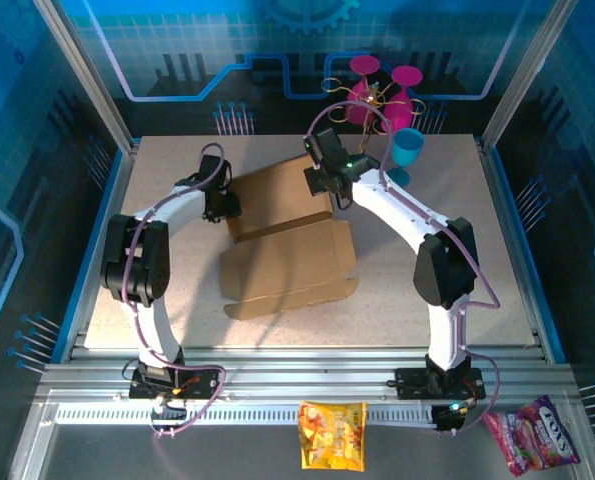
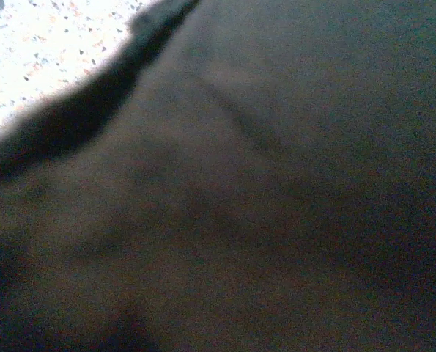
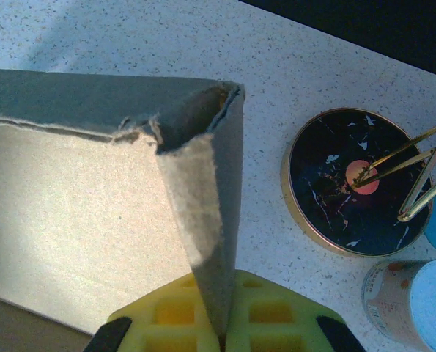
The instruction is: Fold the paper box
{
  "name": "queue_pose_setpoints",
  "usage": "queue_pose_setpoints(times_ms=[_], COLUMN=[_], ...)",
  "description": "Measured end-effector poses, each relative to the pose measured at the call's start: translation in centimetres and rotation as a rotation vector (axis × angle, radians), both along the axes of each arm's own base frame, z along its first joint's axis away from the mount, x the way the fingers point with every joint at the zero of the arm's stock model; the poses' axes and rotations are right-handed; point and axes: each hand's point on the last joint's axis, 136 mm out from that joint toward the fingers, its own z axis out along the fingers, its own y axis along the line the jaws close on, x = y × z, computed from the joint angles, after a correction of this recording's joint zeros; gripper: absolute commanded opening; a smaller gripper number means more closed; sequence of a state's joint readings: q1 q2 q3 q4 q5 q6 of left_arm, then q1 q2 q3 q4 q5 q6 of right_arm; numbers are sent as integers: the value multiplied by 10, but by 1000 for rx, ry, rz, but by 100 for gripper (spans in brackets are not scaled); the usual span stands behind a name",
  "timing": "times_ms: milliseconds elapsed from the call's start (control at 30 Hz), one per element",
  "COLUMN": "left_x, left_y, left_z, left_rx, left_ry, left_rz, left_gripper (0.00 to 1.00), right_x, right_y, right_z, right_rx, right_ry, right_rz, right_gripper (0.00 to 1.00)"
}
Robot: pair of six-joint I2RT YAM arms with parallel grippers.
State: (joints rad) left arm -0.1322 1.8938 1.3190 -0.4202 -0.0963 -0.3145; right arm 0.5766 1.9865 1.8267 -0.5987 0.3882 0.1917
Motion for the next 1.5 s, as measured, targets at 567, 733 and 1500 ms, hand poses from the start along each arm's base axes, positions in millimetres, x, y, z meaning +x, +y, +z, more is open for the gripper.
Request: queue_pose_setpoints(times_ms=[567,733,1500], left_x=[-32,-32,-59], left_y=[-16,-17,-14], left_z=[16,38,69], left_rx=[-81,-93,-194], left_ry=[-20,-59,-105], left_rz=[9,16,-2], left_gripper=[66,68,68], right_x=[-2,-3,-5], right_y=[2,4,1], right_z=[-6,-11,-22], right_rx=[12,22,26], right_ry=[14,20,38], right_rz=[2,8,-8], right_gripper=[0,0,0])
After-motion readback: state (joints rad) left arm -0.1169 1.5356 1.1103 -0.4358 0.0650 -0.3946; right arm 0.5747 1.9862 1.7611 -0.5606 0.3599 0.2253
